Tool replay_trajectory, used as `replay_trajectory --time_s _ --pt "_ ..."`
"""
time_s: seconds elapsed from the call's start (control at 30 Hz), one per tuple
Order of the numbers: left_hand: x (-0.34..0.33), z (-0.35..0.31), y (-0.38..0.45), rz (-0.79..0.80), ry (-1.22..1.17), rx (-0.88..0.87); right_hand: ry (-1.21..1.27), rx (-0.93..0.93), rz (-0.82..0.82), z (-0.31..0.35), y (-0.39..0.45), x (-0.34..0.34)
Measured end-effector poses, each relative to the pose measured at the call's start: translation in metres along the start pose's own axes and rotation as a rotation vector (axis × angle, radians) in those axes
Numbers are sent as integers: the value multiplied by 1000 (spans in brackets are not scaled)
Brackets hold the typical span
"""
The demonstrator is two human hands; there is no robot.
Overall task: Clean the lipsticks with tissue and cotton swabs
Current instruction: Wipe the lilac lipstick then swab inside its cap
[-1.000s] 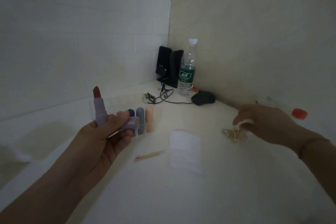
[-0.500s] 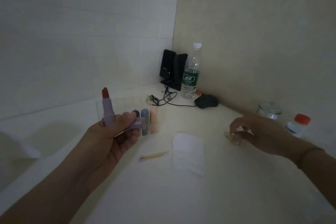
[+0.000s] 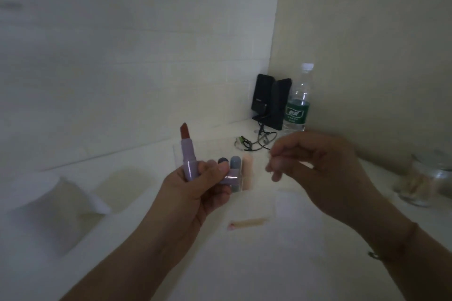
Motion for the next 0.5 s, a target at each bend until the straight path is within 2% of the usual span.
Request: replay_trajectory --time_s 0.23,0.37,0.5 --pt "1 -15 0 15 173 -143 -167 150 -79 13 -11 -26" --pt "-1 -17 -1 18 231 -183 -101 67 -211 6 -21 -18" --pt "0 -14 0 17 239 -175 -77 40 -197 9 -24 -23"
Point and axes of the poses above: each hand's wrist, its own y-axis towards the middle knuckle, its own x-axis out of the back of the hand, z = x × y, the point moved 8 cm from there along y, towards the middle knuckle, and after that the axes turned 9 degrees about -y, right-handed, at the moved point
